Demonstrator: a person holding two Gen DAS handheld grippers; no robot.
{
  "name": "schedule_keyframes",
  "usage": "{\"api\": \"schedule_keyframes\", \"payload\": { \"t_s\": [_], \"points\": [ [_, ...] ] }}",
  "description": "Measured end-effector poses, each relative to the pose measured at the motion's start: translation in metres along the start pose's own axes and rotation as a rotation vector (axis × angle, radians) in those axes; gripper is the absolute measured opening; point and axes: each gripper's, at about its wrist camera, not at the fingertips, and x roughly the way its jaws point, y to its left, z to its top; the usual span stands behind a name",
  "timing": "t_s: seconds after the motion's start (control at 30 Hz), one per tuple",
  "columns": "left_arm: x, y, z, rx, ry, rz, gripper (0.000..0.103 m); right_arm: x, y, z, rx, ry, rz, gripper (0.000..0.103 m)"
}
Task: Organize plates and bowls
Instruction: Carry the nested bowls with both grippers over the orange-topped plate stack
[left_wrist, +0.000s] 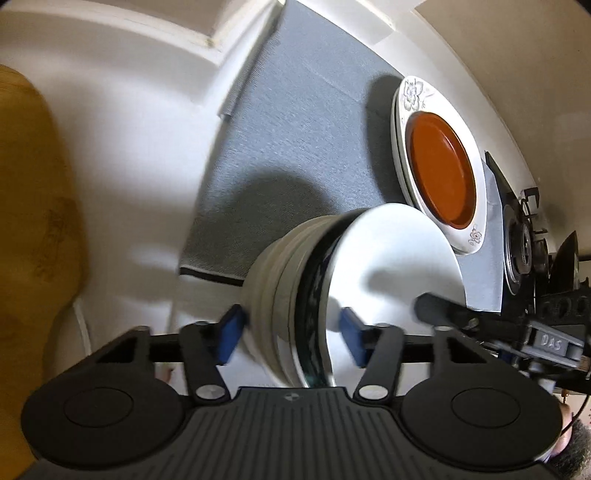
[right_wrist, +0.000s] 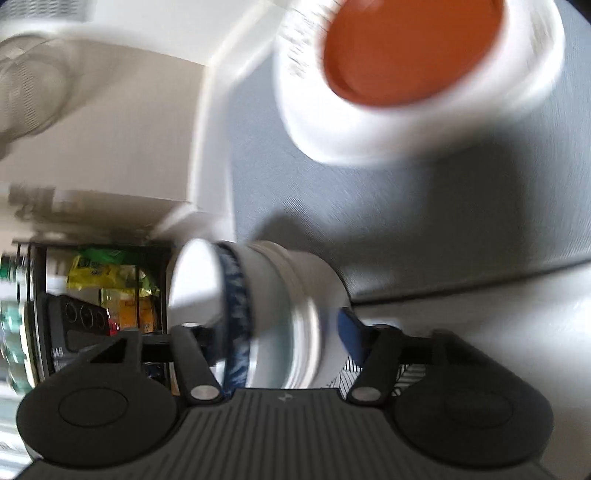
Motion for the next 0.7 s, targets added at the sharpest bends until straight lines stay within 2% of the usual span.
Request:
{"api": "schedule_keyframes", "payload": {
  "t_s": [0.07,0.2,0.3,0.7],
  "points": [
    [-0.003,0.001,-0.002,-0.004,0.004,-0.005,0.042,-0.002,-0.001,0.000,0.003,0.018,-0.004,0.054],
    [-0.003,-0.004,0.000,0.007,0.009,0.010,0.042,-0.006,-0.005,-0.003,0.039,0.010,-0.002,0.054],
    [-0.004,-0.010,0.000,0.006,0.005,0.030,0.042,-0.007,0.007,-0.006,-0.013,0.016,-0.020,0.054],
    [-0.006,-0.015,-0.007,-0.022,0.019,0.016,0.042,-0.021,0.005,-0.007,0.003,-0.004,-0.012,0.054]
  ]
}}
